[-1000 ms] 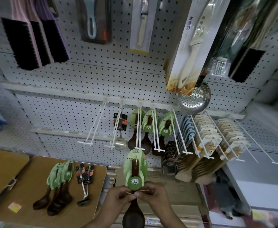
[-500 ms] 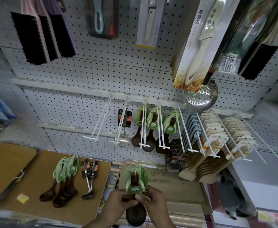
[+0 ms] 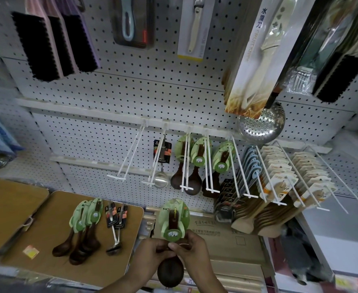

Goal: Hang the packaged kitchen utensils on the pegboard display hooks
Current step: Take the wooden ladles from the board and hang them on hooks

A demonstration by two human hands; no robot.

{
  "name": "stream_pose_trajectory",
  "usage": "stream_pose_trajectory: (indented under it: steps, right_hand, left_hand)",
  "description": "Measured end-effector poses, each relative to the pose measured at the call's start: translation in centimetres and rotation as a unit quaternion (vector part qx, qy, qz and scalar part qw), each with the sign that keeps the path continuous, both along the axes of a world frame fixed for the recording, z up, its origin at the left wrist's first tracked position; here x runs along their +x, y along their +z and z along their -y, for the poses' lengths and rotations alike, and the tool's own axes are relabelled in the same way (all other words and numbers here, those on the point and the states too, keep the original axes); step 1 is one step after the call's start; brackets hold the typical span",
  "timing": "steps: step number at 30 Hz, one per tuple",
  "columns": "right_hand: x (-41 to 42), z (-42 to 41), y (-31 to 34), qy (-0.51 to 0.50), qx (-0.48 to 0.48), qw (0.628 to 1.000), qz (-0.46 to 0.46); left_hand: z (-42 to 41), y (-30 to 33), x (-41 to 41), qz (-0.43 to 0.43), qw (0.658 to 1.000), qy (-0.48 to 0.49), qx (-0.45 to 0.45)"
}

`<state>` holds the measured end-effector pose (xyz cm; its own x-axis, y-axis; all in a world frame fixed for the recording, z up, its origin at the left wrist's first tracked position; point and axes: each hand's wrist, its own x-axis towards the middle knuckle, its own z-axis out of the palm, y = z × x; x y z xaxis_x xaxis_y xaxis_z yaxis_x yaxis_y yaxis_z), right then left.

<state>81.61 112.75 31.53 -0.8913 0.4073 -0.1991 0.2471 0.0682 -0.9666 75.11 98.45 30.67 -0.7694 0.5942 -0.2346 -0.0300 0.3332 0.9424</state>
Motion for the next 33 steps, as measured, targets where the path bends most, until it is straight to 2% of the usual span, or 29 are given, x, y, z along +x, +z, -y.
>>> stream_pose_trajectory:
  steps: [14, 25, 33]
  right_hand:
    - [-2.3, -1.1, -1.3, -0.028, 0.006, 0.999, 0.022]
    - [-2.9, -1.5, -2.5, -0.021, 0.016, 0.998, 0.055]
    - [-4.4, -2.0, -2.5, 0.007, 0.027, 0.998, 0.053]
  left_hand:
    - [-1.1, -0.1, -1.6, -0.043, 0.998, -0.003, -0.052]
    - [-1.0, -2.6, -2.5, -0.028, 0.999, -0.018, -0.037]
    - [-0.9, -3.9, -3.5, -0.01, 0.998, -0.006, -0.066]
